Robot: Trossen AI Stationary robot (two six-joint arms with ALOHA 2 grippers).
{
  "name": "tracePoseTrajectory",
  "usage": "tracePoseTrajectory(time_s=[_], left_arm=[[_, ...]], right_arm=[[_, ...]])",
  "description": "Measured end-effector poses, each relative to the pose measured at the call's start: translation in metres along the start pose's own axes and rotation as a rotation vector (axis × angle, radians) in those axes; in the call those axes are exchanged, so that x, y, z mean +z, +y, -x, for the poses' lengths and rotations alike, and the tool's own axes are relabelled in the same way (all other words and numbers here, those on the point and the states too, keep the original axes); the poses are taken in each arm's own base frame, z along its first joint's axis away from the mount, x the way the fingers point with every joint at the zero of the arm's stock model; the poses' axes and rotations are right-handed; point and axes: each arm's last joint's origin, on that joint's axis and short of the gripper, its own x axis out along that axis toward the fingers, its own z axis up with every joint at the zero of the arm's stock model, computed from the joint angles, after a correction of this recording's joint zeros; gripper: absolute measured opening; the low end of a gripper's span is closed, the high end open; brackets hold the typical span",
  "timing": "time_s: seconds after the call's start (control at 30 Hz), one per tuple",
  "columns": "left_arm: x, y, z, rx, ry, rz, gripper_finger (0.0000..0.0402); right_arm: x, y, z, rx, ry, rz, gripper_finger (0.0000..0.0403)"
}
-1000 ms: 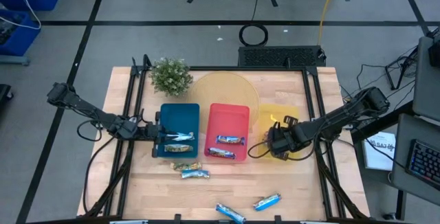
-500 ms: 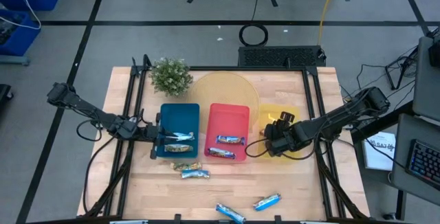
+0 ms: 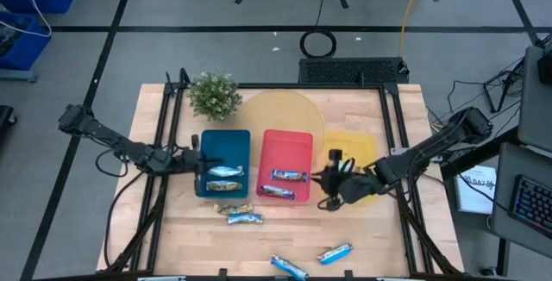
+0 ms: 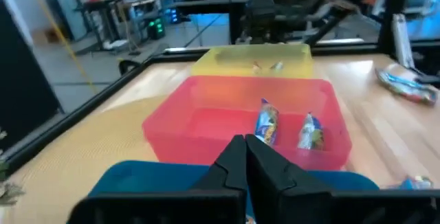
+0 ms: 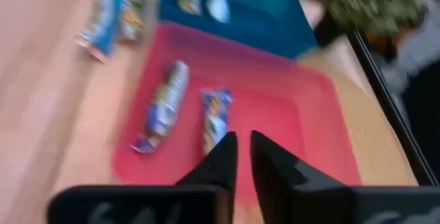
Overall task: Pick and place Granola Bars by type
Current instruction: Put the orange granola bar into the blue bin
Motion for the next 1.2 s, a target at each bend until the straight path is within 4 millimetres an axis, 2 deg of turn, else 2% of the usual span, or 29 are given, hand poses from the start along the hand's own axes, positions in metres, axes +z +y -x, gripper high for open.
tracePoseTrajectory(time_s=[0.1,0.27,0.37,0.47,0.67,0.77,0.87,1.07,1.2], left_arm=[[-0.003,0.001,0.0,0.009,0.023,0.036,0.0009],[-0.009,0.001,0.0,0.004,0.086,0.038,0.0005],[-0.01,0.001,0.0,0.028,0.086,0.061,0.0008],[-0.011,0.001,0.0,0.008,0.109,0.085,0.002],[0.001,-0.008,-0.01,0.003,0.206,0.018,0.0045],[0.019,-0.019,-0.022,0.013,0.219,-0.004,0.0065],[0.037,-0.031,-0.039,0.047,0.245,0.012,0.0089],[0.053,-0.068,-0.072,0.028,0.379,-0.131,0.0132],[0.054,-0.092,-0.093,0.042,0.448,-0.206,0.0161]], right_arm=[[-0.004,0.005,-0.004,0.017,-0.103,0.035,0.0005],[-0.023,0.009,-0.011,0.002,-0.199,-0.001,0.0003],[-0.037,0.007,-0.014,-0.104,-0.233,-0.02,0.0001],[-0.042,-0.001,-0.013,-0.189,-0.246,-0.056,0.0001],[-0.038,-0.011,-0.009,-0.202,-0.271,-0.102,0.0001],[-0.037,-0.014,-0.01,-0.2,-0.282,-0.114,0.0001],[-0.036,-0.013,-0.012,-0.124,-0.3,-0.076,0.0001],[-0.036,-0.011,-0.012,-0.076,-0.304,-0.05,0.0001],[-0.036,-0.01,-0.012,-0.075,-0.304,-0.032,0.0001]])
